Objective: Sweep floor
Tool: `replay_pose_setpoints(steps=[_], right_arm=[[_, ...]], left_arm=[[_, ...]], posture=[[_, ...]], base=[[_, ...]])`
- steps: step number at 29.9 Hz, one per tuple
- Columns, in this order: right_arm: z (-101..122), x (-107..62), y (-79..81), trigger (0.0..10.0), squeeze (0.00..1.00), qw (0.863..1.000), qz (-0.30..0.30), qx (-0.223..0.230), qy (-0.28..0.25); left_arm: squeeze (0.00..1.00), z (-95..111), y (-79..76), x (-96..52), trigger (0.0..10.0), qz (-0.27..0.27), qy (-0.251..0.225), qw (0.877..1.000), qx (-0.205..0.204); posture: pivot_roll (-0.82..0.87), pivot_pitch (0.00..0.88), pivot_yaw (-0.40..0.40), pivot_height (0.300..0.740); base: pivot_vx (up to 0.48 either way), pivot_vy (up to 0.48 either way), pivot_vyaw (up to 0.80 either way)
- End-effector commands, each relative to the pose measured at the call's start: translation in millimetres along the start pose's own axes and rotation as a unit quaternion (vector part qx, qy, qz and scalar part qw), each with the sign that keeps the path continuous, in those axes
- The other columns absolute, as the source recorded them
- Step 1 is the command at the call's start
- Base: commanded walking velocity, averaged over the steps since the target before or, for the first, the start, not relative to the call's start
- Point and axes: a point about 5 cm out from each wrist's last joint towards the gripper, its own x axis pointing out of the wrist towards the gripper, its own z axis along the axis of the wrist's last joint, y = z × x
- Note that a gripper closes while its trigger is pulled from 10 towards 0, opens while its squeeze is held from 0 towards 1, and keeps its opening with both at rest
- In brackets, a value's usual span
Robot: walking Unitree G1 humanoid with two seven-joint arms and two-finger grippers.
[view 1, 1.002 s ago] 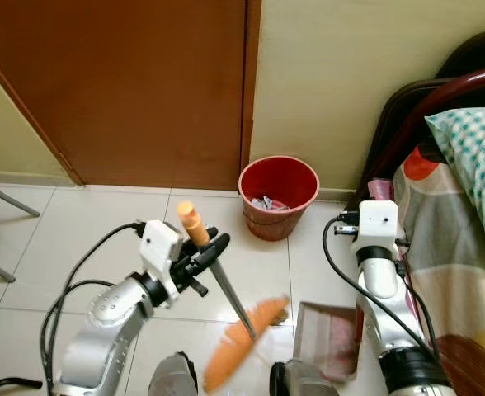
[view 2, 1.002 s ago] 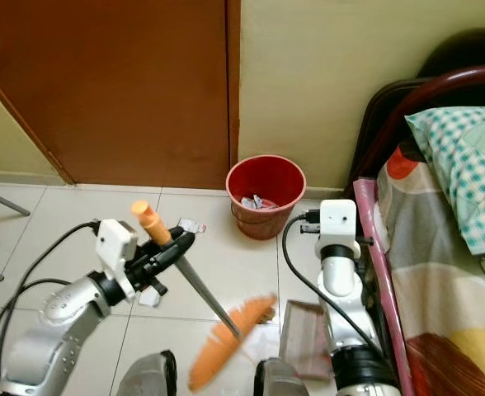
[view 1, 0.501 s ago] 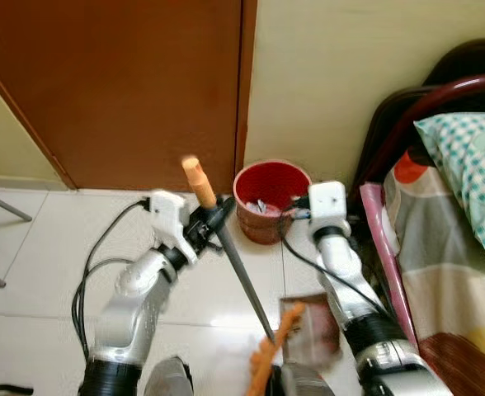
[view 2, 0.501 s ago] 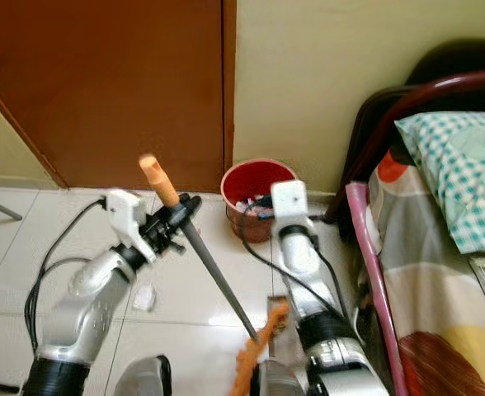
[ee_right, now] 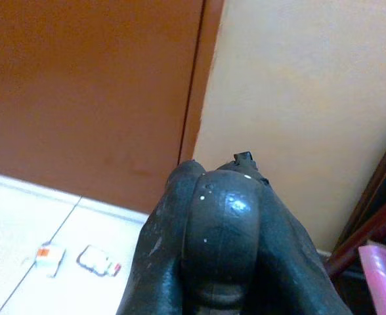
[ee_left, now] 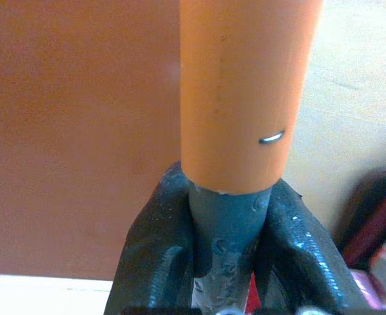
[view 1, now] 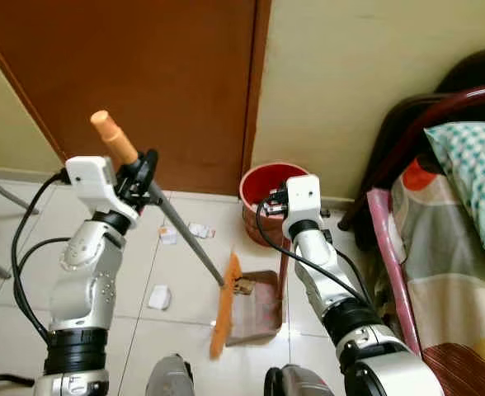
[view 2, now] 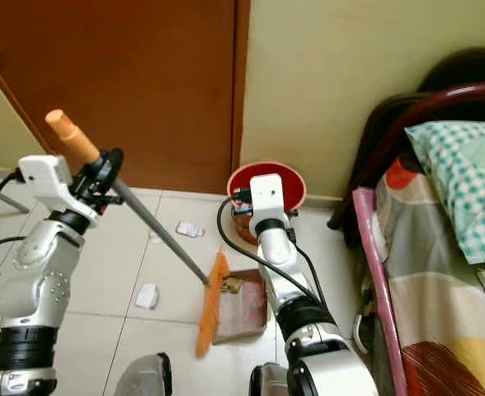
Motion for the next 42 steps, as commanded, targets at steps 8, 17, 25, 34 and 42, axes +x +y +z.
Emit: replay_pose_setpoints(steps=[8,17,25,34,42], right_arm=[[-25,-10.5,-13.8,10.0,0.0,0.999,-0.02,-0.003,0.044],[-24,-8.0,-12.4,10.0,0.0,0.999,-0.02,0.013,0.047],[-21,-11.6,-46.6,10.0,0.0,0.996,-0.066,0.022,0.052],[-34,-39.8,-80.0,10.0,0.0,0.992,-0.099,0.03,0.066],[-35,-81.0,-87.2,10.0,0.0,0.992,-0.092,0.072,0.042]], left_arm=[[0.0,-18,-17.4,-12.4,10.0,-0.021,0.026,0.999,-0.032],[0.0,-18,-40.3,-8.8,10.0,-0.045,0.018,0.997,-0.062],[0.0,-2,8.1,-21.6,10.0,0.01,0.018,0.999,0.035],[0.0,-18,21.5,-49.6,10.0,0.006,0.066,0.994,0.087],[0.0,-44,12.2,-68.4,10.0,-0.009,0.101,0.988,0.115]], posture=[[0.09,0.065,-0.047,0.74],[0.09,0.069,-0.035,0.74],[0.09,0.083,-0.022,0.74],[0.08,0.085,-0.015,0.74],[0.06,0.048,0.006,0.74]], base=[[0.0,0.0,0.0],[0.0,0.0,0.0],[0.0,0.0,0.0],[0.0,0.0,0.0],[0.0,0.0,0.0]])
